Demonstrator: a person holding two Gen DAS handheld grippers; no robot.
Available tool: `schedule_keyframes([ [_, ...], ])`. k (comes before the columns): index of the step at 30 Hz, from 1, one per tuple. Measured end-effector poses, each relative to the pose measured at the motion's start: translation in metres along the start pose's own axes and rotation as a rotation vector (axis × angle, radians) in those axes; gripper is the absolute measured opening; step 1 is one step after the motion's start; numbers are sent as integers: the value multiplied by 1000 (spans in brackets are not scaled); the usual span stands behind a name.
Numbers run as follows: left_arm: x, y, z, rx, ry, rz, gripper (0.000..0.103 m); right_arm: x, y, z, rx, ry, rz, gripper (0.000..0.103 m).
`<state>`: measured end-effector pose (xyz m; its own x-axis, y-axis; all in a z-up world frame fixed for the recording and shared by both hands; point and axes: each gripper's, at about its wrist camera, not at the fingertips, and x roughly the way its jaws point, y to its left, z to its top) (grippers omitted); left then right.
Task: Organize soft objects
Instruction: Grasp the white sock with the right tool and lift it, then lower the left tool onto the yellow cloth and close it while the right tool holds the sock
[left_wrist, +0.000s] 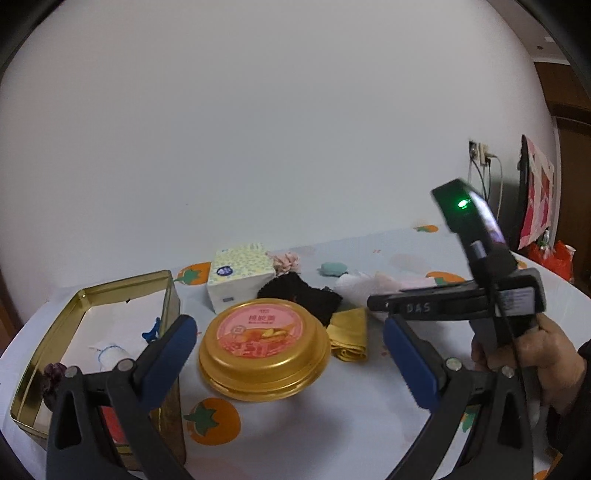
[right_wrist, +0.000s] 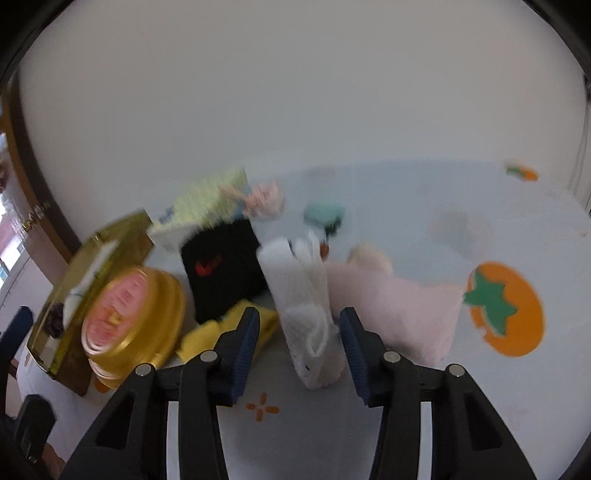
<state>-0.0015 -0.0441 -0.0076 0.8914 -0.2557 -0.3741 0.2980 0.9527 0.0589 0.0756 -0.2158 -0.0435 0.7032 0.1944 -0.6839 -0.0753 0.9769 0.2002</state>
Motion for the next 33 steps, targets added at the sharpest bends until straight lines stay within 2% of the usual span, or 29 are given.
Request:
schedule_keyframes([
  [2, 2, 1, 0, -7, 11, 2, 102, 15, -6, 0, 29, 74, 12, 37],
  [4, 4, 1, 0, -10, 22, 6, 102, 13, -11, -1, 47, 63, 31, 20],
  [6, 6, -1, 0, -3, 34, 10, 102, 10, -12, -3, 49, 55, 94, 18],
  [8, 6, -3, 0, 7, 38, 11, 102, -1, -11, -4, 31, 12, 101, 18],
  [11, 7, -7, -1, 21, 44, 12, 102, -27, -13, -6, 12, -84, 112, 18],
  [13, 9, -9, -1, 31, 51, 10, 102, -45, -26, -2, 63, -157, 162, 18],
  [15, 10, -14, 0, 46, 53, 0, 102, -59, -40, 0, 105, -235, 171, 18],
  [18, 15, -25, 1, 79, 57, -1, 102, -78, -54, 0, 102, -326, 66, 18],
  [21, 22, -44, 3, 144, 68, 23, 102, -87, -57, -1, 17, -374, -64, 18],
  [25, 30, -67, 4, 231, 75, 6, 102, -89, -61, -5, -72, -385, -177, 18],
  [27, 39, -76, 5, 251, 104, -16, 102, -84, -69, 0, -61, -372, -182, 18],
  [28, 45, -79, 7, 251, 121, -34, 100, -83, -74, 1, -42, -364, -168, 18],
  [30, 62, -87, 11, 248, 169, -68, 86, -83, -77, 3, -23, -367, -152, 18],
  [32, 85, -97, 14, 249, 242, -75, 67, -85, -77, 4, -14, -377, -145, 18],
  [33, 96, -102, 15, 249, 279, -82, 64, -84, -78, 4, -10, -380, -140, 18],
])
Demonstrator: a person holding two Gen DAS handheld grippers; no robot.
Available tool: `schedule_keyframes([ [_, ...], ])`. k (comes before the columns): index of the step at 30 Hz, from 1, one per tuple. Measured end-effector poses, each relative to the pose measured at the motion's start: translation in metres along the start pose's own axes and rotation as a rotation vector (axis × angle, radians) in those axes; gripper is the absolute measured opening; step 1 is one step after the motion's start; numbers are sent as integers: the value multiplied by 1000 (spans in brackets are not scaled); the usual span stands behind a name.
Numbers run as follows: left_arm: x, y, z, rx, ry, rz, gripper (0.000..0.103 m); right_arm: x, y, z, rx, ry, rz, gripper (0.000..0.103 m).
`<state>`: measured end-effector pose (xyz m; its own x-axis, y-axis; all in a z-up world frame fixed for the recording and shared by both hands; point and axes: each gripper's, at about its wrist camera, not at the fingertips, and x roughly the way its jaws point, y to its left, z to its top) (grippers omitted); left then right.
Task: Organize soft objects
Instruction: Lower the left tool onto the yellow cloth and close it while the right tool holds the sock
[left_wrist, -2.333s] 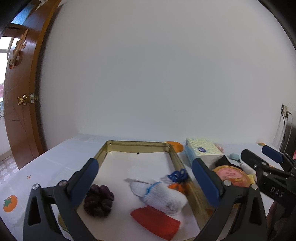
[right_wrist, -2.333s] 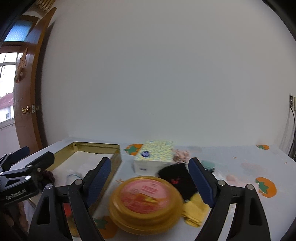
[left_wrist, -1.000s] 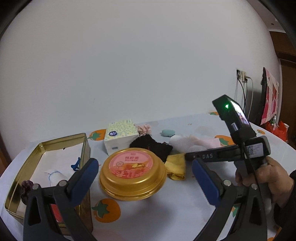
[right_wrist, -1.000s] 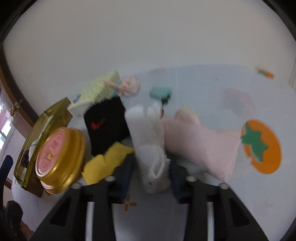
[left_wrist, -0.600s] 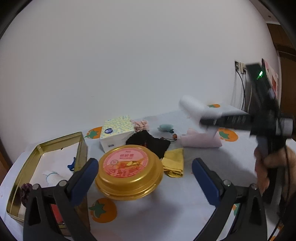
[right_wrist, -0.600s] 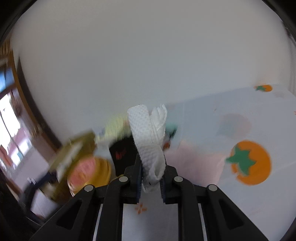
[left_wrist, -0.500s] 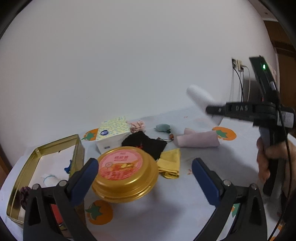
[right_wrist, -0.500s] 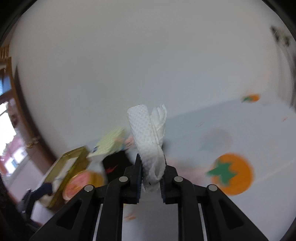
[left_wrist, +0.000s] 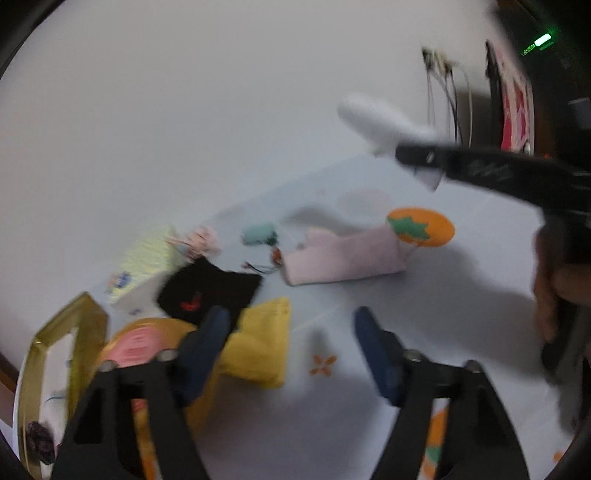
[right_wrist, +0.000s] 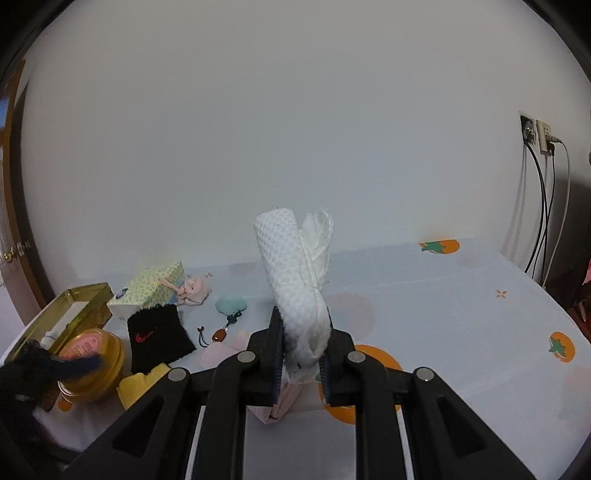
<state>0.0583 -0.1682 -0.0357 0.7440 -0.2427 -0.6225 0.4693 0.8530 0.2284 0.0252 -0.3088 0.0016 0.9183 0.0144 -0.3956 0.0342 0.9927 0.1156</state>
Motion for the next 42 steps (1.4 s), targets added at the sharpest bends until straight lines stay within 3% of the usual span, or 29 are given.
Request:
schedule_keyframes([
  [2, 20, -4, 7, -12, 67, 7, 58, -2, -3, 0, 9, -3, 7, 18],
  [7, 52, 2, 13, -102, 200, 72, 59, -13, -14, 5, 42, -29, 14, 18],
  [12, 57, 5, 13, -158, 212, 90, 56, -13, -24, 8, 114, -36, 30, 18],
  [14, 56, 5, 12, -167, 209, 34, 32, -13, -27, 8, 133, -34, 38, 18],
  [16, 56, 3, 12, -159, 203, 10, 19, -14, -27, 8, 138, -36, 34, 18],
  [19, 47, 8, 11, -193, 162, -145, 6, -11, -23, 7, 139, -40, 27, 18],
  [21, 36, 16, 8, -257, 98, -351, 6, -11, -25, 7, 146, -40, 25, 18],
  [25, -6, 17, 3, -231, -106, -503, 6, -9, -25, 6, 163, -33, 19, 18],
  [27, -11, 13, 0, -207, -108, -512, 6, -8, -26, 6, 171, -29, 22, 18],
  [30, -11, 11, -2, -194, -85, -466, 6, -8, -27, 6, 178, -29, 24, 18],
  [31, -12, 12, -3, -195, -86, -441, 12, -8, -26, 6, 179, -28, 25, 18],
  [33, -13, 16, -2, -192, -82, -355, 38, -7, -27, 6, 180, -23, 33, 18],
  [34, -12, 19, -3, -201, -84, -324, 58, -6, -28, 6, 180, -21, 36, 18],
  [35, -14, 26, -5, -222, -87, -297, 67, -6, -28, 6, 181, -20, 41, 18],
  [38, -2, 37, -4, -263, -67, -231, 67, -7, -27, 6, 178, -22, 48, 19],
  [42, 14, 37, -2, -273, 18, -153, 67, -8, -29, 7, 179, -26, 56, 19],
])
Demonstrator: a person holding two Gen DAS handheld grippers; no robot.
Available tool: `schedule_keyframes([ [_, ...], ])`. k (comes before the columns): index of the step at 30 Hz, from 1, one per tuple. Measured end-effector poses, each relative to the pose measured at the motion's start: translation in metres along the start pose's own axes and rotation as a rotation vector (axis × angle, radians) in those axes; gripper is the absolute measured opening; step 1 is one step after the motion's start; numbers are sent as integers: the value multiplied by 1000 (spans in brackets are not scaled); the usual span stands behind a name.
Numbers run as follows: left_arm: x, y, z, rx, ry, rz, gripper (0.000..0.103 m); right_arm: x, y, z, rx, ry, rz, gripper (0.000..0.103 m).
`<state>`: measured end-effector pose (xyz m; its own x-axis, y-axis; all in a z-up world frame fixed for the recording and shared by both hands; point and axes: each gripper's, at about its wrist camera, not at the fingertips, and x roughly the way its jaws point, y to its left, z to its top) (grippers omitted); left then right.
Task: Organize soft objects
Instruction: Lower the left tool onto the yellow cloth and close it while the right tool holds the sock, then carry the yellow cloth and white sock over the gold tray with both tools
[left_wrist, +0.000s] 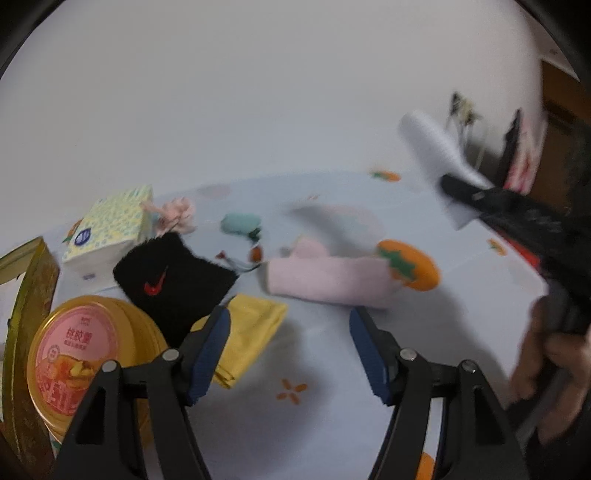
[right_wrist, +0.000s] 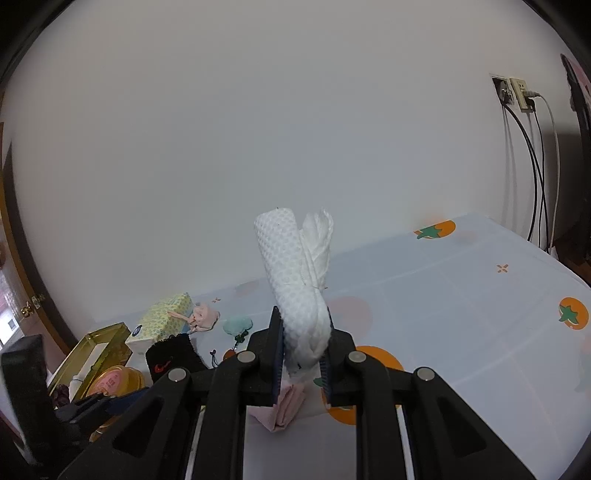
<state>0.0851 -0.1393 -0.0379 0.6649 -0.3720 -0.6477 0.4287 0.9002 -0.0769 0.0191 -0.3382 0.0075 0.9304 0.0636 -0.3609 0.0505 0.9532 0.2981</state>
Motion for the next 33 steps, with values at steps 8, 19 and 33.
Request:
schedule_keyframes([
  [8, 47, -5, 6, 17, 177, 140, 68, 1, -3, 1, 10, 5, 17, 19],
  [19, 33, 19, -1, -56, 153, 51, 19, -1, -7, 2, 32, 4, 21, 19],
  [33, 26, 21, -10, -110, 157, -143, 21, 1, -2, 0, 26, 7, 9, 19],
])
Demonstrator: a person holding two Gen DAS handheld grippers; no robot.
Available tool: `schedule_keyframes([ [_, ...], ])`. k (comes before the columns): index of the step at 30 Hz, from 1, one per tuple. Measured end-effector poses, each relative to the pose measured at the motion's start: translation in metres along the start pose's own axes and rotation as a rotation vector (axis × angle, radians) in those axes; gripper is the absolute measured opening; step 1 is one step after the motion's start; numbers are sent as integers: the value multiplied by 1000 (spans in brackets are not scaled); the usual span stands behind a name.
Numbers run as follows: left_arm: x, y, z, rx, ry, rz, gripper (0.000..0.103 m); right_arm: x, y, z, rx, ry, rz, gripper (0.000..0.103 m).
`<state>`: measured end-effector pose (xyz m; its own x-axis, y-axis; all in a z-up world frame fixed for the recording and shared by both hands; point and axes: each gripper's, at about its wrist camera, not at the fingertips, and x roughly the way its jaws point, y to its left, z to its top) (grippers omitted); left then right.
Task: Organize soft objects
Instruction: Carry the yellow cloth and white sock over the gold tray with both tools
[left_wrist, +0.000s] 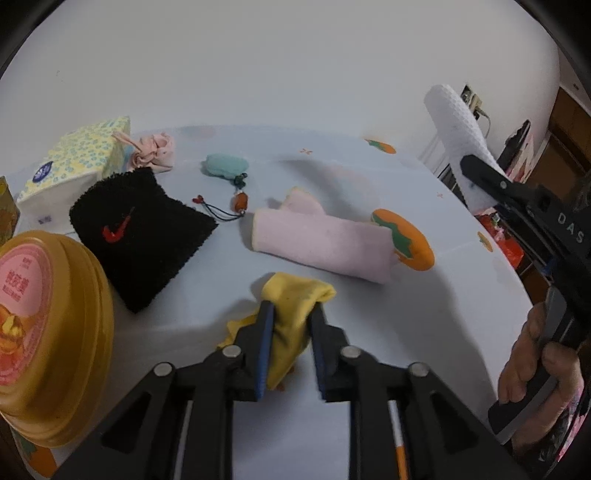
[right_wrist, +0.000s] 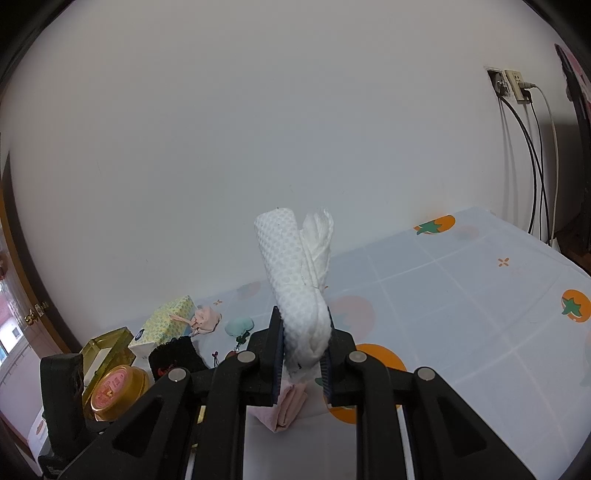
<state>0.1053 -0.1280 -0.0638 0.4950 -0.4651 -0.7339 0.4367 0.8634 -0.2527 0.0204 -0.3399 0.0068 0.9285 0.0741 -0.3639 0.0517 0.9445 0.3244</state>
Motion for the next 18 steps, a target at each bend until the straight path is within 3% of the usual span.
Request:
schedule_keyframes([
  [7, 7, -16, 0, 67, 13, 72, 30, 2, 0, -1, -1, 7, -1, 19],
  [10, 5, -15, 0, 68, 10, 78, 23, 3, -1, -1, -1, 11, -5, 19],
  [15, 0, -8, 0, 35, -6, -8, 15, 4, 0, -2, -13, 4, -18, 19],
  [18, -15, -9, -2, 46, -80, -76, 13, 4, 2, -3, -24, -2, -36, 19],
])
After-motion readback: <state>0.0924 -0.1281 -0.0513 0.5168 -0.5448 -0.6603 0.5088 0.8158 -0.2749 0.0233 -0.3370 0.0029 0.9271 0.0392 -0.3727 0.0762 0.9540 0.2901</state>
